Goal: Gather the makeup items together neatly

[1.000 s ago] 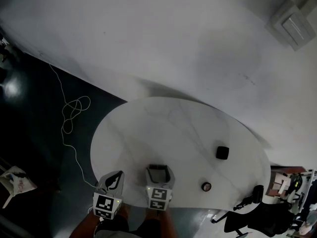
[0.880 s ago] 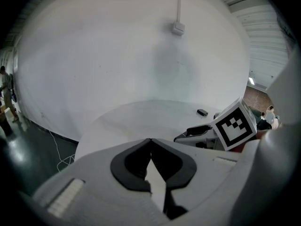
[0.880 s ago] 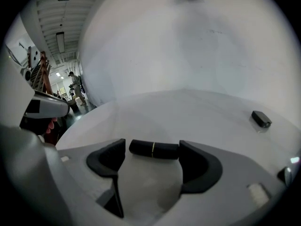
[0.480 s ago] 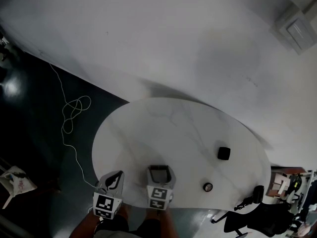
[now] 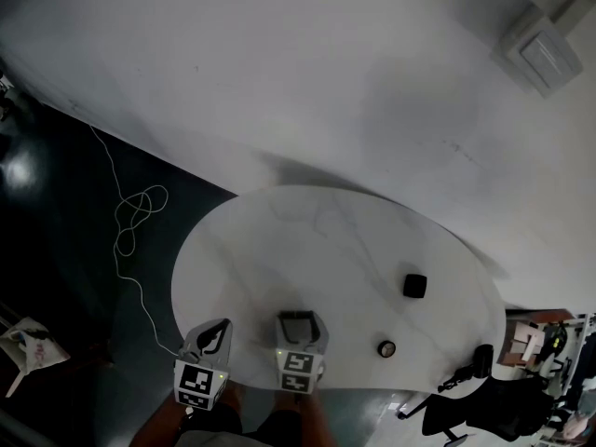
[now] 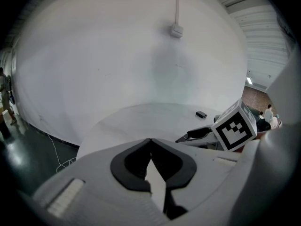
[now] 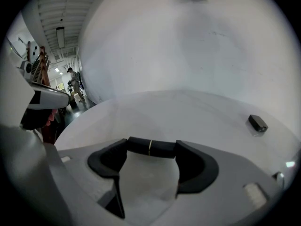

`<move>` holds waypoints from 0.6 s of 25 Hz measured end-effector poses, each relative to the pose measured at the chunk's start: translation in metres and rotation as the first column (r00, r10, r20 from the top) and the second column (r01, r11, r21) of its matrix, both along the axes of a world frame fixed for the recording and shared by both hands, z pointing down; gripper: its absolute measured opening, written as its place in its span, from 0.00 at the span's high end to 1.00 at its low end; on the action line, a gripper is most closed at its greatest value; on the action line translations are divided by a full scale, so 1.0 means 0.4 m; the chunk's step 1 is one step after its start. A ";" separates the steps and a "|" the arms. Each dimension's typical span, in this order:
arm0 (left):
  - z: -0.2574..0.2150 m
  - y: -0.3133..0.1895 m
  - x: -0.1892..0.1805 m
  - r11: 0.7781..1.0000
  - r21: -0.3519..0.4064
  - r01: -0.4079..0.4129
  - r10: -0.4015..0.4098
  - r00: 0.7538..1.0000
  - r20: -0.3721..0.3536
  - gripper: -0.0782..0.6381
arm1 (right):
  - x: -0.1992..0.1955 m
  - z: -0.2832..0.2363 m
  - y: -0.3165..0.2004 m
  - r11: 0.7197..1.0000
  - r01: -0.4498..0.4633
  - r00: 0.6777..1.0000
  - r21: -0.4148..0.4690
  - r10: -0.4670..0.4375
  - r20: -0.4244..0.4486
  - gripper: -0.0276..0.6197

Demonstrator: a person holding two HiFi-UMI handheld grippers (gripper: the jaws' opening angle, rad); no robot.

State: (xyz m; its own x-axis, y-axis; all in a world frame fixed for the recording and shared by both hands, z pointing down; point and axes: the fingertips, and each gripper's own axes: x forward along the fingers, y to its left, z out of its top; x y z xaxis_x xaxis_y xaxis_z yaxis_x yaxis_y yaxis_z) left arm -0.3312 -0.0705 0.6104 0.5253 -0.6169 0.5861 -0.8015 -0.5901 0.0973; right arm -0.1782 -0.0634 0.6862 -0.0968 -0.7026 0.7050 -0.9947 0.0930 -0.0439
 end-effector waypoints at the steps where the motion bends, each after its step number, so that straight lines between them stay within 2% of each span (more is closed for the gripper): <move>1: -0.008 -0.004 0.007 1.000 0.006 -0.006 0.006 1.000 -0.003 0.88 | 0.004 -0.010 0.001 1.000 -0.002 1.000 0.004 0.002 0.002 0.45; 9: -0.096 -0.030 0.098 0.993 0.077 -0.087 0.091 0.995 -0.046 0.88 | 0.074 -0.111 0.019 0.997 -0.057 0.998 0.055 0.058 -0.019 0.45; 15: -0.161 -0.034 0.187 0.977 0.130 -0.170 0.182 0.980 -0.085 0.88 | 0.149 -0.197 0.053 0.988 -0.117 0.992 0.103 0.121 -0.039 0.45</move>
